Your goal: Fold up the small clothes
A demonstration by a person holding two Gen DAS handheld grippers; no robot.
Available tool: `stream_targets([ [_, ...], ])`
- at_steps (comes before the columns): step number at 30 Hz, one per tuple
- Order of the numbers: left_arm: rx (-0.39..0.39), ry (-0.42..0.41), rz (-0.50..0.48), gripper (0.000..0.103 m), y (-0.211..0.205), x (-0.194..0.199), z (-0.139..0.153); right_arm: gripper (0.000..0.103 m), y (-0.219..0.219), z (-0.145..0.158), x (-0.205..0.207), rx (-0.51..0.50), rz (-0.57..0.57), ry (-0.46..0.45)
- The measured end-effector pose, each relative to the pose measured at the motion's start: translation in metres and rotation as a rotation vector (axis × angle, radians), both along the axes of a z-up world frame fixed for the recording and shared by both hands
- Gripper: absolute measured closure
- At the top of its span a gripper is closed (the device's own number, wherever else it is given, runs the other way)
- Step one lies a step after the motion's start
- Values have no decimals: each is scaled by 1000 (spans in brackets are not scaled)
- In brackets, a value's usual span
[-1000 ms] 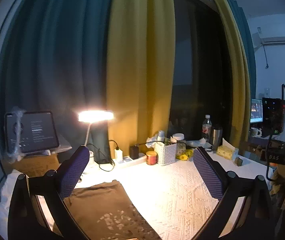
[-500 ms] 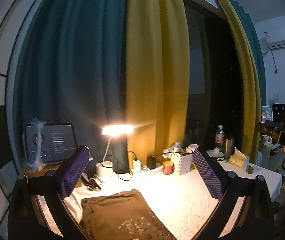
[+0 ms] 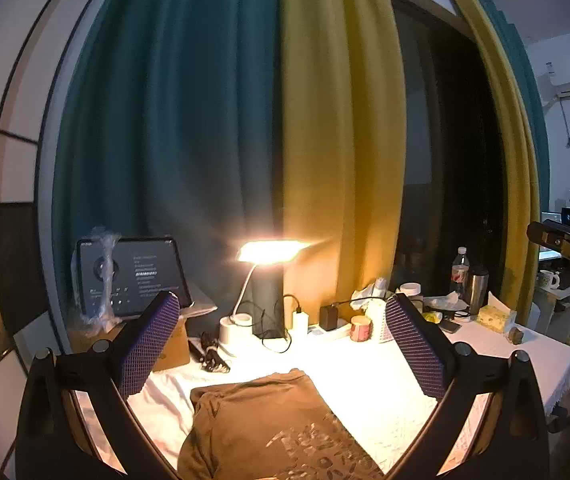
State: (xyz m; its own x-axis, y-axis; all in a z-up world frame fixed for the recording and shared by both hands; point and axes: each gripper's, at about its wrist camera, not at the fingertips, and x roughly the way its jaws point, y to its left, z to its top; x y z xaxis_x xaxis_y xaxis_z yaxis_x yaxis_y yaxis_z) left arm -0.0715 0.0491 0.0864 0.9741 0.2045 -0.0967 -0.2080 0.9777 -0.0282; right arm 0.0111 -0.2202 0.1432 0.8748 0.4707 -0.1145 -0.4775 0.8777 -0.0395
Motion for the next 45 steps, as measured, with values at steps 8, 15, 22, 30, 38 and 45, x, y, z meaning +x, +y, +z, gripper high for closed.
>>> stream_targets([
  [8,-26,14,19,1,10,3,-6,24,13,-10,16,-21,10,38],
  [15,-46,28,4,1,11,8,-8,24,15,-14,20,-32,7,53],
  [22,-45,28,1,1,9,10,-7,24,12,-15,21,-30,1,57],
  [30,-45,30,3,1,8,10,-6,24,9,-15,21,-32,-5,58],
  [38,-42,29,-3,1,8,12,-5,24,4,-15,23,-28,-19,65],
  [45,-42,30,-5,1,9,13,-5,24,4,-16,23,-28,-19,65],
])
